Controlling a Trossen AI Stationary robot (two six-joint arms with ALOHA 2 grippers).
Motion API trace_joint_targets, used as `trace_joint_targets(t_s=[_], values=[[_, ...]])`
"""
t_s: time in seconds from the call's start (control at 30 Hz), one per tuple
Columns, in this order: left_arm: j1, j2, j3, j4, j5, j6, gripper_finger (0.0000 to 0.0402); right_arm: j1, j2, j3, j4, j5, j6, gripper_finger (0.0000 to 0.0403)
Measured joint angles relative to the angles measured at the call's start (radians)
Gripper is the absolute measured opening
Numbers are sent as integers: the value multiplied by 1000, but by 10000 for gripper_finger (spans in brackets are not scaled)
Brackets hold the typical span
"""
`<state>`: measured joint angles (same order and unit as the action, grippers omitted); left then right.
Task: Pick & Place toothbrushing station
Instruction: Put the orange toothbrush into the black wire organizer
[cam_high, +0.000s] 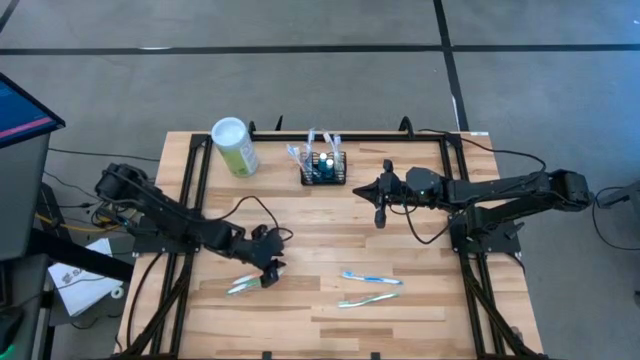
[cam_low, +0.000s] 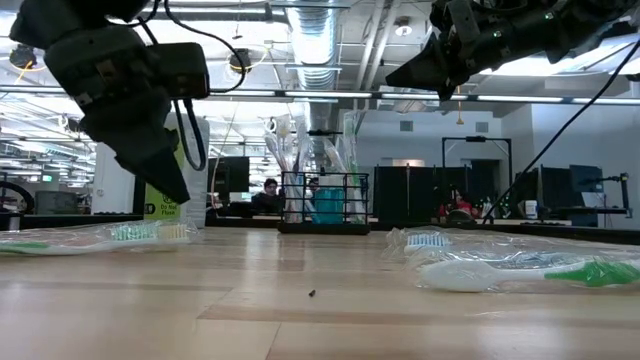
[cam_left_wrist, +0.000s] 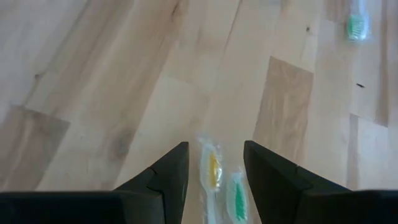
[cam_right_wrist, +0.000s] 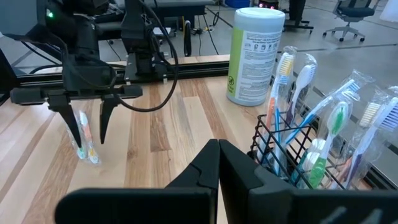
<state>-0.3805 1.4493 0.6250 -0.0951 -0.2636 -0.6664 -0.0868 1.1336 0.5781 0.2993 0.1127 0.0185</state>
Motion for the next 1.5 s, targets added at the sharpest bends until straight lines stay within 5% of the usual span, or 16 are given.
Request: trace_joint_targets(t_s=[0.6,1.0,1.5], values=[[0,157,2,79,43,-30,141,0,0,0,0,0,0,0],[0,136,-1,76,54,-49,17,0,0,0,0,0,0,0],[0,133,0,130,-56,-45,1,0,0,0,0,0,0,0]])
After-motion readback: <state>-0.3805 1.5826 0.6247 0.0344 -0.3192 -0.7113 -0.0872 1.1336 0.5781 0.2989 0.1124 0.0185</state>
